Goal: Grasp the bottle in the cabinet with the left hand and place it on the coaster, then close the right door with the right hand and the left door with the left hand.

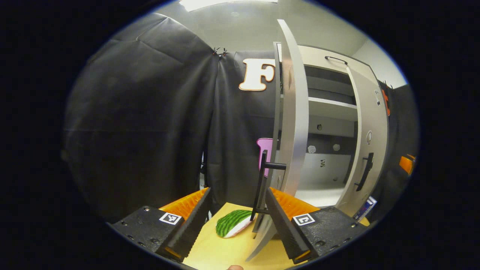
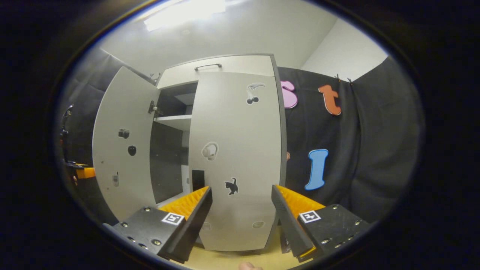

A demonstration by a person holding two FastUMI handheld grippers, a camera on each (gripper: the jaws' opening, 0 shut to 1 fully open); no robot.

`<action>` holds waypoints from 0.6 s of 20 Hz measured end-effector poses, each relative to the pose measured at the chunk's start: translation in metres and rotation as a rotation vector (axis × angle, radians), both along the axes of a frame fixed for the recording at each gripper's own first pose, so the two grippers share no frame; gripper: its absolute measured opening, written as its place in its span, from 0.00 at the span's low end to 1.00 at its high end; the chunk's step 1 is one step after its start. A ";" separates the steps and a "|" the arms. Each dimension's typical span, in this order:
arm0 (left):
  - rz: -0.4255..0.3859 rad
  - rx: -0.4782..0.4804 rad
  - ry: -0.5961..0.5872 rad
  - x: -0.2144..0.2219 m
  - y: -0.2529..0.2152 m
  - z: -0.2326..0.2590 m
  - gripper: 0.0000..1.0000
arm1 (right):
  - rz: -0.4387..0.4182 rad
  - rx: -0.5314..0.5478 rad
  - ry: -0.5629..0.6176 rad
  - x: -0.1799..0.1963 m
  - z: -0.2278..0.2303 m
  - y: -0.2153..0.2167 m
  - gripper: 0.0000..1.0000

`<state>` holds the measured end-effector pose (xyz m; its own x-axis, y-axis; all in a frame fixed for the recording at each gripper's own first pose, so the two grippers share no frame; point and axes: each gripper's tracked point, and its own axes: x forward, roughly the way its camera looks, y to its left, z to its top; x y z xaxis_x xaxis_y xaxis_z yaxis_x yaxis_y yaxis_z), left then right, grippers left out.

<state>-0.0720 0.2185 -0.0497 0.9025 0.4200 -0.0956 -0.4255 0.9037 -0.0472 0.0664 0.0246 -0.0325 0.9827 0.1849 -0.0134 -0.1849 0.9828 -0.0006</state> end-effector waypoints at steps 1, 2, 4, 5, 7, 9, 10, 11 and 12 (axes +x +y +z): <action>-0.014 -0.022 -0.012 0.003 -0.005 0.000 0.87 | 0.002 0.000 -0.004 -0.002 0.001 0.001 0.96; -0.027 -0.040 -0.019 0.004 -0.009 -0.002 0.92 | 0.004 -0.003 -0.007 -0.003 0.002 0.002 0.95; -0.060 -0.048 -0.018 0.009 -0.022 -0.004 0.92 | 0.006 -0.012 -0.008 -0.006 0.002 0.004 0.95; -0.082 -0.043 -0.013 0.013 -0.030 -0.003 0.92 | 0.007 -0.014 -0.008 -0.008 0.002 0.004 0.95; -0.130 -0.036 -0.005 0.023 -0.047 -0.005 0.92 | 0.006 -0.015 -0.005 -0.012 0.002 0.004 0.93; -0.174 -0.036 -0.003 0.032 -0.064 -0.006 0.92 | 0.002 -0.018 -0.004 -0.016 0.002 0.001 0.96; -0.194 -0.041 -0.003 0.036 -0.072 -0.007 0.92 | -0.002 -0.020 -0.004 -0.017 0.003 0.000 0.95; -0.213 -0.049 -0.005 0.042 -0.079 -0.008 0.92 | -0.007 -0.021 -0.006 -0.020 0.003 -0.003 0.93; -0.231 -0.057 -0.007 0.046 -0.086 -0.010 0.92 | -0.012 -0.021 -0.006 -0.022 0.004 -0.005 0.96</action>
<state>-0.0260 0.1326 -0.0592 0.9748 0.1963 -0.1065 -0.2071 0.9729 -0.1030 0.0448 0.0198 -0.0285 0.9849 0.1726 -0.0110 -0.1728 0.9847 -0.0226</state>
